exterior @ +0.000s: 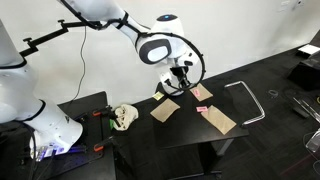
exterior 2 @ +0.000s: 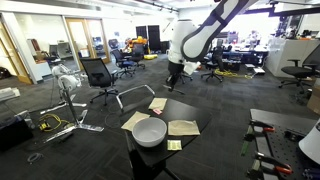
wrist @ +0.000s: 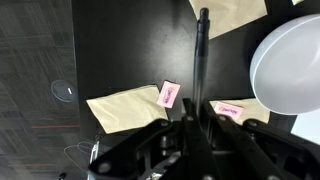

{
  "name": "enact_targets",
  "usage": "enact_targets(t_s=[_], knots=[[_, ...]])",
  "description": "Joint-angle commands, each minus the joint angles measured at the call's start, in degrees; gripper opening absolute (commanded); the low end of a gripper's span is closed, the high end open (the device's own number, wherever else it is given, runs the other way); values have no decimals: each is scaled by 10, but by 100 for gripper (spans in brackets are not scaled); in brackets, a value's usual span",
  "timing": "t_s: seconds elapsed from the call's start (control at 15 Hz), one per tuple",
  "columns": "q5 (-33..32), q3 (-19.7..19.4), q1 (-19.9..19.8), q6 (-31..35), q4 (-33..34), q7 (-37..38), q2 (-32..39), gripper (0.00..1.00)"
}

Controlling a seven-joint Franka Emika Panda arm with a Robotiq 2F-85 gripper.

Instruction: Move the pen from the bowl to the table

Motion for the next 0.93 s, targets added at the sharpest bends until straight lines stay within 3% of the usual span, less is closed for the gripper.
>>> enact_targets(t_s=[0.0, 0.87], knots=[[23, 12, -27, -8, 23, -36, 26, 3], [24, 7, -83, -4, 75, -45, 118, 3]])
